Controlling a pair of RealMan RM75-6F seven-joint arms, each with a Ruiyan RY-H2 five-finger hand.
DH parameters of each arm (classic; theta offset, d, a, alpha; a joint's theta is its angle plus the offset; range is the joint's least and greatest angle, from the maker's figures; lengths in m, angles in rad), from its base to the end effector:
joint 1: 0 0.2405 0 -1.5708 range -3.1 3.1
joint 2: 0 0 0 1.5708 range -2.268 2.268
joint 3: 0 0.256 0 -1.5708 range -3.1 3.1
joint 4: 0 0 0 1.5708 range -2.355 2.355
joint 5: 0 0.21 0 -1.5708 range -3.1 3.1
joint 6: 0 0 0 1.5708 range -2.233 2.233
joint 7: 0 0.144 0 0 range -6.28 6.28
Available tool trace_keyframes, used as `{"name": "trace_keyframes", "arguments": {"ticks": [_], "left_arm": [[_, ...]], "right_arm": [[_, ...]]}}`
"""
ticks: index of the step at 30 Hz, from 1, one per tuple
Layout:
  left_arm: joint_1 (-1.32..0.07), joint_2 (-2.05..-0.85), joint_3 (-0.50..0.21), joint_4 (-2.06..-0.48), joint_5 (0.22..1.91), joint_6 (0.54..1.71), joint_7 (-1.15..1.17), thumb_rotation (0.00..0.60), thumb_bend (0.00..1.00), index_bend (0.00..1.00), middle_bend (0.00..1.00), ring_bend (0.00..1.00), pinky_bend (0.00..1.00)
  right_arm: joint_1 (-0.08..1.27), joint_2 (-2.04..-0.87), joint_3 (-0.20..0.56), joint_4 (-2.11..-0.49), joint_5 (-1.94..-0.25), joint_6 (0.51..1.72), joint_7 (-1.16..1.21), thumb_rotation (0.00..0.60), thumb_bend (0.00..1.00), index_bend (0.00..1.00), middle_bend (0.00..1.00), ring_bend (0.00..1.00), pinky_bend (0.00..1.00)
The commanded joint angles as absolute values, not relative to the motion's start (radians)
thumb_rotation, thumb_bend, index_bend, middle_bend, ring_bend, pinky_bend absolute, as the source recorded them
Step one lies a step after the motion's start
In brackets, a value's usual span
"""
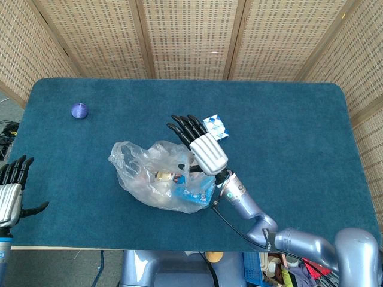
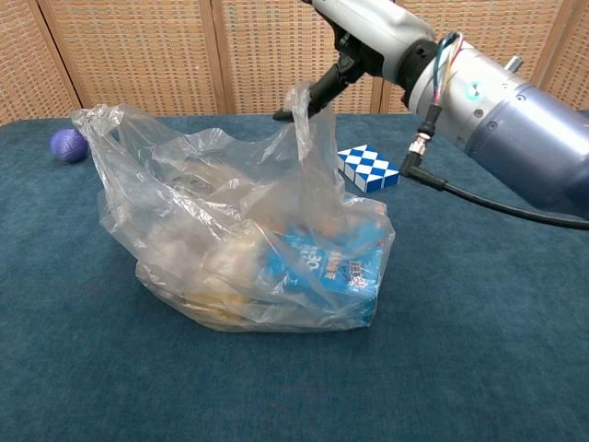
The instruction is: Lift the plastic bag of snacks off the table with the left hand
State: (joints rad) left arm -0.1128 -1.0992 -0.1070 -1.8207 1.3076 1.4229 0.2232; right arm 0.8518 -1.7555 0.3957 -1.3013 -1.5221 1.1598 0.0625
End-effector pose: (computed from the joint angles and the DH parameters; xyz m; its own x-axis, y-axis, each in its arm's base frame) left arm -0.2876 0.1953 0.1537 0.3988 0.0462 0.9159 0.9084 0.1170 -0.4015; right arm -0.0276 -0.3661 -0.0031 -0.0003 -0.0252 0.9997 -0.7631 -0.6460 -0.0165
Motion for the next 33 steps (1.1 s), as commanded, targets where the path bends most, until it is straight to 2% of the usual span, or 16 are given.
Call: {"name": "trace_keyframes", "arguments": {"ticks": [1,8,15,18,21,25,33], "left_arm": [[-0.116,-1.099,-0.109,-1.818,1.3,1.419,0.222,0.6,0.15,0.0,0.0,0.0,0.0],[-0.122,-1.096,-0.108,-1.818,1.29,1.407,0.213,0.6,0.15,0.0,0.0,0.0,0.0],[-0.124,-1.096,-0.104,-1.824,1.294,1.411,0.216,0.6,0.15,0.0,0.0,0.0,0.0],[-0.124,-1.096,-0.102,-1.824,1.295,1.413,0.219,0.6,0.15,0.0,0.0,0.0,0.0],[-0.124,-1.097,-0.1,-1.825,1.296,1.413,0.218,0.6,0.15,0.0,0.0,0.0,0.0],[-0.126,-1.096,-0.099,-1.824,1.298,1.411,0.212,0.6,0.15,0.0,0.0,0.0,0.0],[-0.151,-1.074,-0.093,-1.833,1.324,1.357,0.137,0.6,0.15,0.0,0.0,0.0,0.0]], "right_arm": [[0.873,-1.782,0.422,-1.29,-1.487,1.175,0.097,0.6,0.0,0.0,0.0,0.0,0.0],[0.883,-1.775,0.439,-1.275,-1.47,1.204,0.144,0.6,0.01,0.02,0.04,0.0,0.0],[0.888,-1.763,0.435,-1.262,-1.458,1.217,0.163,0.6,0.15,0.03,0.05,0.0,0.0],[0.889,-1.767,0.428,-1.258,-1.458,1.227,0.174,0.6,0.28,0.04,0.06,0.0,0.0],[0.889,-1.77,0.414,-1.252,-1.477,1.252,0.189,0.6,0.48,0.04,0.07,0.0,0.0],[0.889,-1.767,0.399,-1.242,-1.503,1.28,0.205,0.6,0.66,0.05,0.08,0.0,0.0],[0.884,-1.731,0.369,-1.266,-1.528,1.295,0.21,0.6,0.78,0.05,0.09,0.0,0.0]]}}
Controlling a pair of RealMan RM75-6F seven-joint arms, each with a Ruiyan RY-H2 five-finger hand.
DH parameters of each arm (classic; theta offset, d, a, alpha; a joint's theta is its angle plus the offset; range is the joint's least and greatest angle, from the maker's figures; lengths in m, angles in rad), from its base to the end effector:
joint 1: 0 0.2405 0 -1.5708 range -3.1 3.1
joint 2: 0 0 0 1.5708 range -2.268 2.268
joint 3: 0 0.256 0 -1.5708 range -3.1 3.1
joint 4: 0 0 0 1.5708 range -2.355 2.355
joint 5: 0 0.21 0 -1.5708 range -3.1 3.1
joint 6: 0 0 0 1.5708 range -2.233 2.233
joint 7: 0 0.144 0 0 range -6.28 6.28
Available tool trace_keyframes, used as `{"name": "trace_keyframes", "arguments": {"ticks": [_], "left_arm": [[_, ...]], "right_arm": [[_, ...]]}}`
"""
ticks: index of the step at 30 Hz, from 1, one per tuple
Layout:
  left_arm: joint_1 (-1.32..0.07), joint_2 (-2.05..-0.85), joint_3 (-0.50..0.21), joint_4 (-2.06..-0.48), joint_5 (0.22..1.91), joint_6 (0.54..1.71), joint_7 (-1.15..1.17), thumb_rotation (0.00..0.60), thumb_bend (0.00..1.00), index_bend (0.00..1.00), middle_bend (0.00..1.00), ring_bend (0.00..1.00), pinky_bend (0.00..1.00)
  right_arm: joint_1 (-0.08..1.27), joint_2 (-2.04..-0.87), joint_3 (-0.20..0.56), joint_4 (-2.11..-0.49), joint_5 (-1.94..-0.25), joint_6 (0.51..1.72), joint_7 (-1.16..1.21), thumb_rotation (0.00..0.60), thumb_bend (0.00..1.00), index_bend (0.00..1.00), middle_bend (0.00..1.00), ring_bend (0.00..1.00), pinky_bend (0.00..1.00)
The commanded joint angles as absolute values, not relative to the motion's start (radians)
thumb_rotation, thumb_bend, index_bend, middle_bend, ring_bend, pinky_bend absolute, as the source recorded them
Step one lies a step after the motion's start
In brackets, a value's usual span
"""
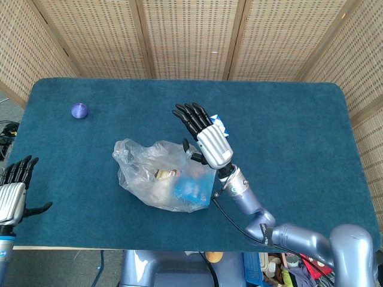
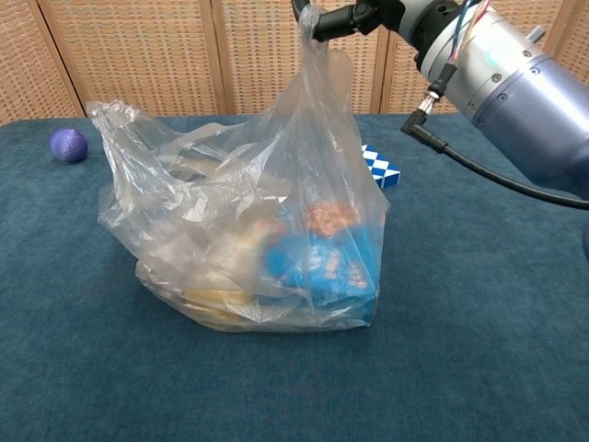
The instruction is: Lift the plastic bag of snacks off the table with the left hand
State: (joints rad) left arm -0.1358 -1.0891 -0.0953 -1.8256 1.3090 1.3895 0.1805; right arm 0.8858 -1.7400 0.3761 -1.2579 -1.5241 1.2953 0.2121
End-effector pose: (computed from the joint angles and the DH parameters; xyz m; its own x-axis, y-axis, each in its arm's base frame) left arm -0.2848 0.1992 0.1499 0.3631 0.0762 0.9286 0.9249 0.0912 -0.3691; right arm -0.0269 -0.3729 0.0180 -0.1469 0.0036 0.9891 -0.7278 -0.6776 -0.1056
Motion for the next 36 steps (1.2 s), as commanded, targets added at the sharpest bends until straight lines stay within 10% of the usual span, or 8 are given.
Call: {"name": "trace_keyframes", "arguments": {"ticks": [1,20,36], "left_arm": [[-0.159,-1.064,-0.091,-1.839,1.331,1.336,0.106,0.6,0.15,0.0,0.0,0.0,0.0],[-0.486,-0.936,-0.07,-1.718,1.65,0.849,-1.238,0.6,0.18,0.0,0.0,0.0,0.02],[-0.699,-1.042,0.092,-1.468,1.866,0.941,-1.947,0.6,0.18,0.0,0.0,0.0,0.05]], "right_arm": [[0.884,-1.726,0.366,-1.27,-1.53,1.295,0.208,0.6,0.79,0.05,0.09,0.0,0.0],[0.895,-1.671,0.351,-1.352,-1.538,1.293,0.152,0.6,0.81,0.05,0.09,0.0,0.0],[0.898,-1.663,0.351,-1.362,-1.516,1.29,0.157,0.6,0.81,0.05,0.09,0.0,0.0]]}}
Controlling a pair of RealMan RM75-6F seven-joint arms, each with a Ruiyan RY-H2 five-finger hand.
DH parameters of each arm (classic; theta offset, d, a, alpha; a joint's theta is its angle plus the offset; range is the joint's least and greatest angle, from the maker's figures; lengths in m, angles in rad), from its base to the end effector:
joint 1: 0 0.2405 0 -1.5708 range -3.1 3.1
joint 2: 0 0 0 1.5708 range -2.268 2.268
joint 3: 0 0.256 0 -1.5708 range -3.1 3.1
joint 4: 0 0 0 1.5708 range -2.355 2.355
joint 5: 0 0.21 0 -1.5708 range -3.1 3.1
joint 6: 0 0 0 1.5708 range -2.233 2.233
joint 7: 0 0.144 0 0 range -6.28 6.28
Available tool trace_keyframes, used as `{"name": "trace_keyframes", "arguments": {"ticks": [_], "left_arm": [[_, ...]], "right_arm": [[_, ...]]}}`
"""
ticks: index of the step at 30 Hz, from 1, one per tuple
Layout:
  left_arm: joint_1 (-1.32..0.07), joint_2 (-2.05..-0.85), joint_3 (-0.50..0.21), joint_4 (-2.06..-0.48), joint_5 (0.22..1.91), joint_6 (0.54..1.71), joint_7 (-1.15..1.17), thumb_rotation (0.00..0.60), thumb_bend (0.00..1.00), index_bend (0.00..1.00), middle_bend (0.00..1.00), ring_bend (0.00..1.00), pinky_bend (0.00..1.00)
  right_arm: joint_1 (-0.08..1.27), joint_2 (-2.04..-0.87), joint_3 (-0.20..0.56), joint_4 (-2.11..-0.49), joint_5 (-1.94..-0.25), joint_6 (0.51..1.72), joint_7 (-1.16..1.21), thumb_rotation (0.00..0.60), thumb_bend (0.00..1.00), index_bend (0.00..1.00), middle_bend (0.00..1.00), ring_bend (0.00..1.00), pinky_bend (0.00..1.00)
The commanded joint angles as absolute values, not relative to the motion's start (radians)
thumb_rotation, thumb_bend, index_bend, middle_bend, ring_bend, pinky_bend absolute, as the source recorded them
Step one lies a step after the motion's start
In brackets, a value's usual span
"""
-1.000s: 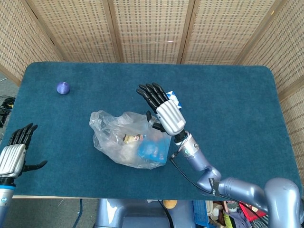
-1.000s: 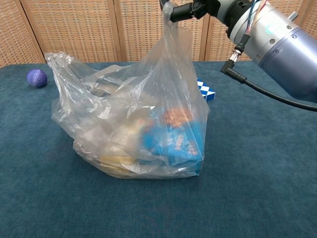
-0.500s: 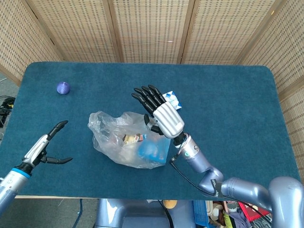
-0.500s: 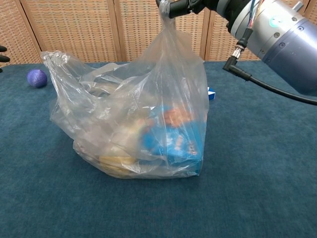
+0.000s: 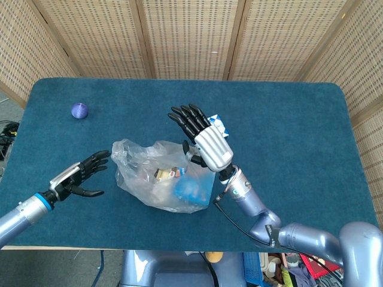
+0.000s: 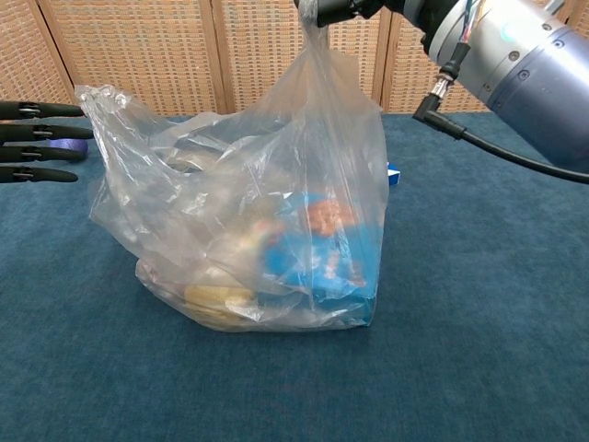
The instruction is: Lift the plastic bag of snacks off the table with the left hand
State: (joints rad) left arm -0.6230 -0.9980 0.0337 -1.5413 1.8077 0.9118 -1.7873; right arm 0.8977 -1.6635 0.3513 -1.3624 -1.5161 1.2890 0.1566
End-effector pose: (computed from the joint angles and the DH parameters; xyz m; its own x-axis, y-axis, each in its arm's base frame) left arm -0.2369 0.2940 0.1154 -0.6793 0.6069 0.4126 0.6835 0.3185 0.6568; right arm -0.0184 -0.3653 0.0314 -0.1035 0.0018 0.9946 -0.7047 -0.7058 -0.0720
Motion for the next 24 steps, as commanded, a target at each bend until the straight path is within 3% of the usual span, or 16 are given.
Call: {"name": "trace_keyframes", "arguments": {"ticks": [1,14,24], "left_arm": [[-0.708,-1.048,0.101,-1.457,1.874,0.956,-1.978,0.6,0.18,0.0,0.0,0.0,0.05],[-0.777,-1.126,0.192,-1.325,1.895,1.11,-2.243,0.6,0.18,0.0,0.0,0.0,0.07],[-0.839,-1.194,0.203,-1.261,1.904,1.192,-2.323,0.6,0.17,0.0,0.0,0.0,0.07]], "right_arm": [[0.899,-1.663,0.35,-1.362,-1.517,1.29,0.157,0.6,0.8,0.05,0.09,0.0,0.0],[0.896,-1.661,0.335,-1.353,-1.525,1.3,0.157,0.6,0.8,0.05,0.09,0.0,0.0],[0.893,-1.653,0.327,-1.373,-1.535,1.309,0.152,0.6,0.8,0.05,0.09,0.0,0.0]]}}
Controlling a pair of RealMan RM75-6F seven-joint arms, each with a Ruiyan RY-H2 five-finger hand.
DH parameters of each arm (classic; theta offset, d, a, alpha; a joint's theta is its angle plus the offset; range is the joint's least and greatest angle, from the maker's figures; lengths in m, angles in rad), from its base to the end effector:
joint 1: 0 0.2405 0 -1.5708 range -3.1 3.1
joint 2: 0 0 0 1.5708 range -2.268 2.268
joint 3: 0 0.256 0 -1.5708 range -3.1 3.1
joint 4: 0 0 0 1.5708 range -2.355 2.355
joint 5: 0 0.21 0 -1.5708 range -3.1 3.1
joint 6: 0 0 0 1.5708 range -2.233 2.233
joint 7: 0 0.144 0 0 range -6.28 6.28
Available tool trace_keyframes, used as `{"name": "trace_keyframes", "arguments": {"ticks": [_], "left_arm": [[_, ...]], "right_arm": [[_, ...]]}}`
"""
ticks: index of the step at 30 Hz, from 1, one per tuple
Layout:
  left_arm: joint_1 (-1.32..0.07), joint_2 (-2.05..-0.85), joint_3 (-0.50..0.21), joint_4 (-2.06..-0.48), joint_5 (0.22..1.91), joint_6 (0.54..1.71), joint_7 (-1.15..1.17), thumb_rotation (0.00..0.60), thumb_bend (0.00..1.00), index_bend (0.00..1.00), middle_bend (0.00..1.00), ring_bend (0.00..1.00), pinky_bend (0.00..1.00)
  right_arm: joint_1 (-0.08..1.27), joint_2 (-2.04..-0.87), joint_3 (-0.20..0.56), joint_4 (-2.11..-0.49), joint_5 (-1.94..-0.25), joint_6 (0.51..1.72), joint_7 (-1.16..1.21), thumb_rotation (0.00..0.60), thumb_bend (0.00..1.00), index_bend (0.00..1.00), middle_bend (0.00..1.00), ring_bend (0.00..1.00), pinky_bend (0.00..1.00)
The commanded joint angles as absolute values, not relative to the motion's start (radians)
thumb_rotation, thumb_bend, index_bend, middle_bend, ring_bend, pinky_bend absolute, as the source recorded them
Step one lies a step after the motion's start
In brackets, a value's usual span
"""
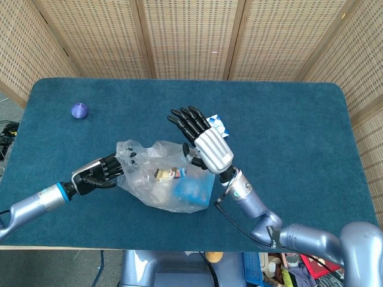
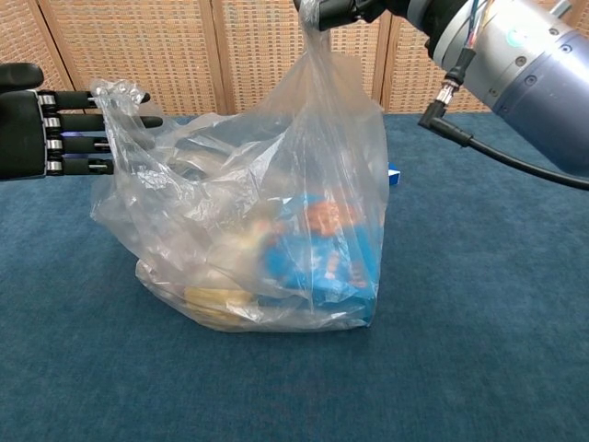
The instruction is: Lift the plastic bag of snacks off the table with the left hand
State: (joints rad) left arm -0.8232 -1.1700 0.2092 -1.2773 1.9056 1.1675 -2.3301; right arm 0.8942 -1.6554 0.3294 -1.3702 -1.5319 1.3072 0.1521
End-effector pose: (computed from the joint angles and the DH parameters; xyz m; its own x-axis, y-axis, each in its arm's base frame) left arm -0.2098 0.3245 0.0892 -0.7469 0.6646 0.0194 0.4444 0.4772 0.7581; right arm -0.0207 -0.3604 0.0314 -0.0912 0.0061 0.9958 -0.6933 -0.7182 -0.0591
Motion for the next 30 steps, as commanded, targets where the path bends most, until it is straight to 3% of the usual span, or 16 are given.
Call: {"name": "trace_keyframes", "arguments": {"ticks": [1,7,14,30], "left_arm": [[-0.843,-1.202,0.202,-1.257,1.902,1.197,-2.317,0.6,0.17,0.0,0.0,0.0,0.07],[-0.866,-1.242,0.183,-1.237,1.892,1.204,-2.226,0.6,0.17,0.01,0.0,0.02,0.06],[-0.891,-1.283,0.137,-1.275,1.86,1.22,-2.084,0.58,0.21,0.1,0.01,0.08,0.06],[-0.946,-1.322,0.129,-1.326,1.854,1.273,-2.052,0.533,0.21,0.12,0.02,0.09,0.06]], "right_arm": [[0.892,-1.652,0.326,-1.375,-1.535,1.31,0.153,0.6,0.8,0.05,0.09,0.0,0.0],[0.887,-1.647,0.326,-1.387,-1.533,1.313,0.158,0.6,0.8,0.05,0.09,0.0,0.0],[0.884,-1.627,0.344,-1.423,-1.521,1.316,0.171,0.6,0.8,0.05,0.09,0.0,0.0],[0.893,-1.587,0.379,-1.515,-1.475,1.284,0.137,0.6,0.81,0.05,0.09,0.0,0.0]]}}
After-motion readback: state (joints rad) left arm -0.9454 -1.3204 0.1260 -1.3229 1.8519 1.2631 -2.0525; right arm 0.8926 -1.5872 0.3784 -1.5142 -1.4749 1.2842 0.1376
